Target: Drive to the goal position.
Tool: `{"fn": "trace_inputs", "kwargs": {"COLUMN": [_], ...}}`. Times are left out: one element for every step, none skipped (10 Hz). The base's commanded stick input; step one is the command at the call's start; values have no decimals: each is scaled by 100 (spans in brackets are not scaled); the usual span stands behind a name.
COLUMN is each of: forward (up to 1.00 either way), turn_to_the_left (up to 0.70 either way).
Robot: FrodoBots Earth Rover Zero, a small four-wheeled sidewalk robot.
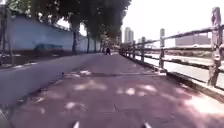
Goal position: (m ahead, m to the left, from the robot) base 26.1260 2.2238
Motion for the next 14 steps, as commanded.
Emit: {"fn": "trace_inputs", "kwargs": {"forward": [100, 100, 100, 100, 100, 100, 100, 100, 100, 100, 100, 100, 100, 100], "turn_to_the_left": [0, 0, 0, 0, 0, 0, 0, 0, 0, 0, 0, 0, 0, 0]}}
